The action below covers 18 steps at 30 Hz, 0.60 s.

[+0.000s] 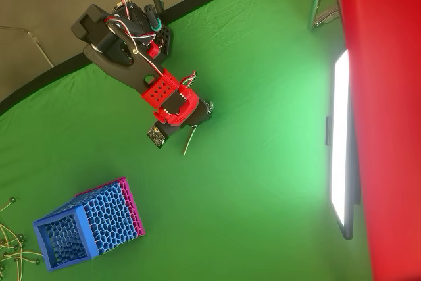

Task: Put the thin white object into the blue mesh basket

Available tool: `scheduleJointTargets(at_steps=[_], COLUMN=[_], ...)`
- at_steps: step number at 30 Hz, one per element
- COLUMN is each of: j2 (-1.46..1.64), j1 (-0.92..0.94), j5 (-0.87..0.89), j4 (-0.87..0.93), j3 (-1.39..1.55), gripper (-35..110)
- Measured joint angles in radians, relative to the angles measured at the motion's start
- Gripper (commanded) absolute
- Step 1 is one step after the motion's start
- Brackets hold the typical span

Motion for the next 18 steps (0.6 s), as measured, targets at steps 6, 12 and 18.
scheduleJointTargets(at_steps=[6, 12, 18], j2=[-0.029, -0.06, -0.083], j1=[-0.025, -0.048, -0.055], j5=[-0.005, -0.014, -0.015], j4=[0.028, 0.044, 0.06], j3=[-0.021, -0.037, -0.054], gripper=[17, 15, 10])
